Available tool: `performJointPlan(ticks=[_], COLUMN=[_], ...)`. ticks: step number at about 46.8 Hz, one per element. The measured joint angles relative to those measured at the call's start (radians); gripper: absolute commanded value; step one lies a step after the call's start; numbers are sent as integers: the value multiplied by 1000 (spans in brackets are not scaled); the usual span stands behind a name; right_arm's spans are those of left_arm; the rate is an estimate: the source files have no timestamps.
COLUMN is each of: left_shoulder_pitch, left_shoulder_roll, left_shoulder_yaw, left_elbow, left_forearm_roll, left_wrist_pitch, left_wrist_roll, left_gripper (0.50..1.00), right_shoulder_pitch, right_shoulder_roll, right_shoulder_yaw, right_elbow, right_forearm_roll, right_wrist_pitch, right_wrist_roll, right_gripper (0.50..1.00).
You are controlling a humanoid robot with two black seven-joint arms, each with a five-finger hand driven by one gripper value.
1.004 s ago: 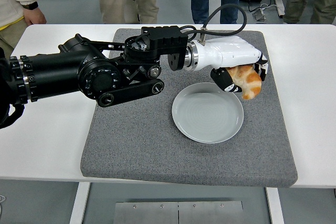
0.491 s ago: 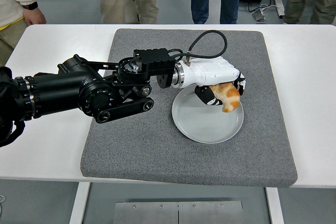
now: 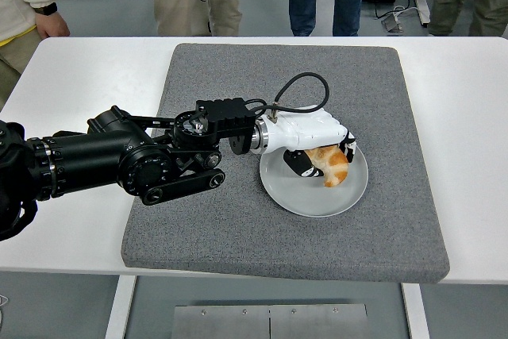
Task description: Place the bread on the plate
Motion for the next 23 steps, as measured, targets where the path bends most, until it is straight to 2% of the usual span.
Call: performJointPlan(ticks=[23], left_shoulder_pitch=[39], left_shoulder_roll=[-15], left_shoulder_yaw=[2], left_elbow=[41], left_forearm_roll=[0], left_wrist_pitch=[14], left_wrist_roll=[-2], left_gripper=[500], right_shoulder_pitch=[0], right_shoulder_roll=[0], right_shoulder_yaw=[0], right_elbow=[0], right_forearm_roll=[0], right_wrist_pitch=[0], right_wrist_roll=[0], right_gripper=[1000])
